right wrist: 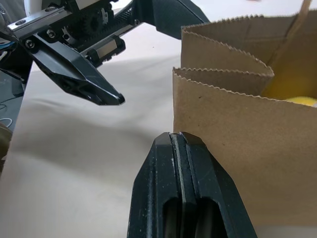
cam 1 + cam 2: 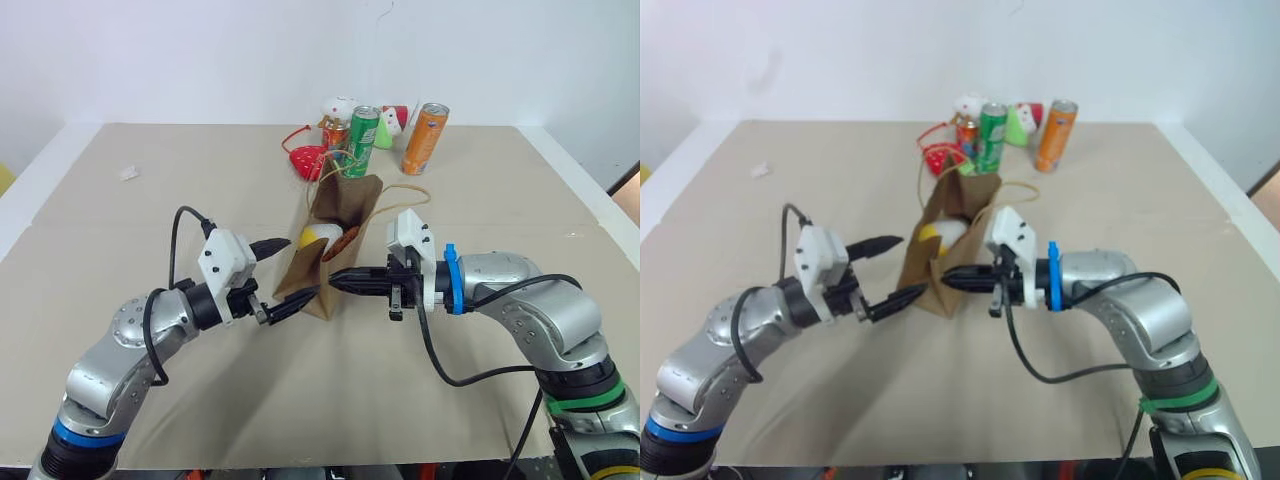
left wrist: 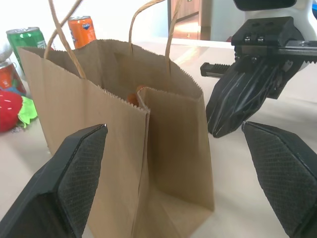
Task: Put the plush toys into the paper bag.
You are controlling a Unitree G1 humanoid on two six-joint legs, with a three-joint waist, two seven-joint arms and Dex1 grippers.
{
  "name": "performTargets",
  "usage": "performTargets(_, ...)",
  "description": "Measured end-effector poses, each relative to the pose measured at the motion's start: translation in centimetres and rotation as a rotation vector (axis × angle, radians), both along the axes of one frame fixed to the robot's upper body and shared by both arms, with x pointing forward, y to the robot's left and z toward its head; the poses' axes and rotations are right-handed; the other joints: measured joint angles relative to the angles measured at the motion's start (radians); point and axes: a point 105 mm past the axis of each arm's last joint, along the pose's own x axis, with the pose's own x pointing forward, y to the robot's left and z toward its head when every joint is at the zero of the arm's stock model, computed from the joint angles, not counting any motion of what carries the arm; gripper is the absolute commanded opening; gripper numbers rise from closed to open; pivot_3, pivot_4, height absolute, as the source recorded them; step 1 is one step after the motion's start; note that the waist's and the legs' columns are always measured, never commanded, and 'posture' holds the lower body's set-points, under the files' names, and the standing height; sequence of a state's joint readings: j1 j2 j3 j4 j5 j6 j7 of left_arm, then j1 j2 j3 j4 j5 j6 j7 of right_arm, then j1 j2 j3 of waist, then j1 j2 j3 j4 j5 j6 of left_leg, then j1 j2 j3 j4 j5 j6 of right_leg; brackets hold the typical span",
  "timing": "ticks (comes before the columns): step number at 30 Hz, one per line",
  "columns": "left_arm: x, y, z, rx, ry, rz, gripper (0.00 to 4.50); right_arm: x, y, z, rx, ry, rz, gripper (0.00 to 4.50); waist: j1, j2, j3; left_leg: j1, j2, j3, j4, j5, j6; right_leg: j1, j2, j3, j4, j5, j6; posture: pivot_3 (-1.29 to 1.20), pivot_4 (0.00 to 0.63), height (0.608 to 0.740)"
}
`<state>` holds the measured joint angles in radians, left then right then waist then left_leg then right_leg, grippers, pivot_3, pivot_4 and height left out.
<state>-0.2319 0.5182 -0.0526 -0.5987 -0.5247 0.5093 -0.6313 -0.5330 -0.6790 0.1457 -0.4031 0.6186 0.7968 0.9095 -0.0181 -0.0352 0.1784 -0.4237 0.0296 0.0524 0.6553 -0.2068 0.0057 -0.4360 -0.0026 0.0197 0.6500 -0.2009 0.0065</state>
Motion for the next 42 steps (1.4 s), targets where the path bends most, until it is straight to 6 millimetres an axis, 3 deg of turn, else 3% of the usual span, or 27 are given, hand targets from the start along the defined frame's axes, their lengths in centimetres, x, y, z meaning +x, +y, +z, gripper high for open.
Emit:
performTargets(13,1.2,-1.3,-0.8,-0.014,0.026,0.018,4.5,0.5,0.4,-0.2,-0.019,-0.041,-0.007,0.03,-0.001,0.0,0.0,0.0,0.0,0.0,0.0,0.0,0.0,0.0,0.0,0.0,0.0,0.0,0.0,0.0,0.15,0.74)
performTargets(28,3.3,-1.3,-1.1,-0.059,0.067,0.087,4.5,1.0,0.1,-0.4,-0.035,-0.05,-0.029,0.03,-0.002,0.0,0.0,0.0,0.0,0.0,0.0,0.0,0.0,0.0,0.0,0.0,0.0,0.0,0.0,0.0,0.15,0.74)
performTargets(30,3.3,-1.3,-1.1,-0.055,0.067,0.089,3.99,1.0,0.1,-0.5,-0.036,-0.049,-0.03,0.0,-0.002,0.0,0.0,0.0,0.0,0.0,0.0,0.0,0.0,0.0,0.0,0.0,0.0,0.001,0.0,0.0,0.15,0.74)
performTargets(32,3.4,-1.4,-1.4,-0.046,0.072,0.09,3.2,1.0,0.0,-0.5,-0.04,-0.051,-0.034,0.0,-0.002,0.0,0.0,0.0,0.0,0.0,0.0,0.0,0.0,0.0,0.0,0.0,0.0,0.001,0.0,0.0,0.15,0.74)
performTargets(38,3.8,-1.4,-1.4,-0.039,0.062,0.101,0.31,1.0,-0.1,-0.6,-0.043,-0.059,-0.037,0.0,-0.002,0.0,0.0,0.0,0.0,0.0,0.0,0.0,0.0,0.0,0.0,0.0,0.0,0.001,0.0,0.0,0.15,0.74)
performTargets(39,3.8,-1.4,-1.3,-0.036,0.056,0.102,0.05,1.0,-0.1,-0.6,-0.043,-0.059,-0.037,0.0,-0.002,0.0,0.0,0.0,0.0,0.0,0.0,0.0,0.0,0.0,0.0,0.0,0.0,0.001,0.0,0.0,0.15,0.74)
performTargets(42,4.0,-1.4,-1.3,-0.028,0.05,0.099,0.05,1.1,-0.1,-0.6,-0.043,-0.063,-0.037,0.0,-0.002,0.0,0.0,0.0,0.0,0.0,0.0,0.0,0.0,0.0,0.0,0.0,0.0,0.001,0.0,0.0,0.15,0.74)
